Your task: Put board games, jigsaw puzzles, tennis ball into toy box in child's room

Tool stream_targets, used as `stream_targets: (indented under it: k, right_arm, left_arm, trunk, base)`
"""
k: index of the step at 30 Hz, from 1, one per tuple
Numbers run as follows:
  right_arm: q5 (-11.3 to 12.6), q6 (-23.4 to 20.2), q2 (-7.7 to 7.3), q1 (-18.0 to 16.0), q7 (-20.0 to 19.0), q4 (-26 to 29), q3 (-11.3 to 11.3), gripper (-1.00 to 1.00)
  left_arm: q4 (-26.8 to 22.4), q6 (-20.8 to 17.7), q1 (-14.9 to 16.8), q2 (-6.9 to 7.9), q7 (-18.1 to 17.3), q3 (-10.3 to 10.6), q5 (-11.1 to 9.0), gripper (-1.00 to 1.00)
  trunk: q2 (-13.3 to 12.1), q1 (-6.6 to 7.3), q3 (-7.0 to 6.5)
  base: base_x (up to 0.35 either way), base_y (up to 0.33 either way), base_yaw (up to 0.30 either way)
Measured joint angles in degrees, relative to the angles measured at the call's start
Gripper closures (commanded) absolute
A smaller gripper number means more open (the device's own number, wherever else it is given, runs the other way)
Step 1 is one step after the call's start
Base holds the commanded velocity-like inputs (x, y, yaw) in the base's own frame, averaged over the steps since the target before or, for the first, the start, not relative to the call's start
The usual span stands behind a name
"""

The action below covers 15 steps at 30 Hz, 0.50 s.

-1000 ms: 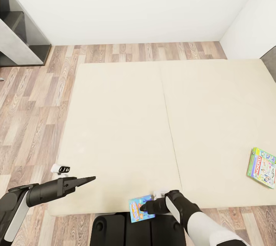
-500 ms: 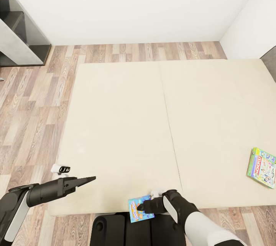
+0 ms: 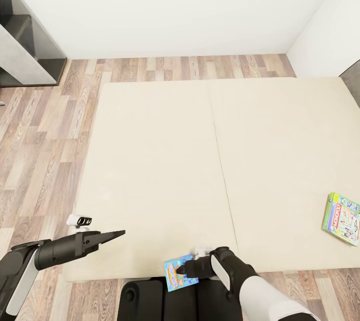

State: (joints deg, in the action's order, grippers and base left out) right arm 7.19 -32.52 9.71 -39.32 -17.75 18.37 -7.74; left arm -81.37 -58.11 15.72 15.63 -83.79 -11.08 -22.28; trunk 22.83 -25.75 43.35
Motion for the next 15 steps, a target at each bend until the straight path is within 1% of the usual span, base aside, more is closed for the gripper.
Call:
stream_targets:
  k: [6,15]
  right_arm:
    - [0.0,0.0,-0.5,0.0,0.0,0.0,-0.1,-1.0]
    - [-0.1,-0.2,-0.75,0.0,0.0,0.0,-0.3,-1.0]
  left_arm:
    - [0.0,0.0,0.0,0.0,0.0,0.0,0.0,-1.0]
    - [0.0,0.0,0.0,0.0,0.0,0.0,-0.1,-1.0]
  trunk:
    - [0.0,0.0,0.0]
    - [0.0,0.0,0.0]
  base:
    - [0.0,0.0,0.0]
    - [0.0,0.0,0.0]
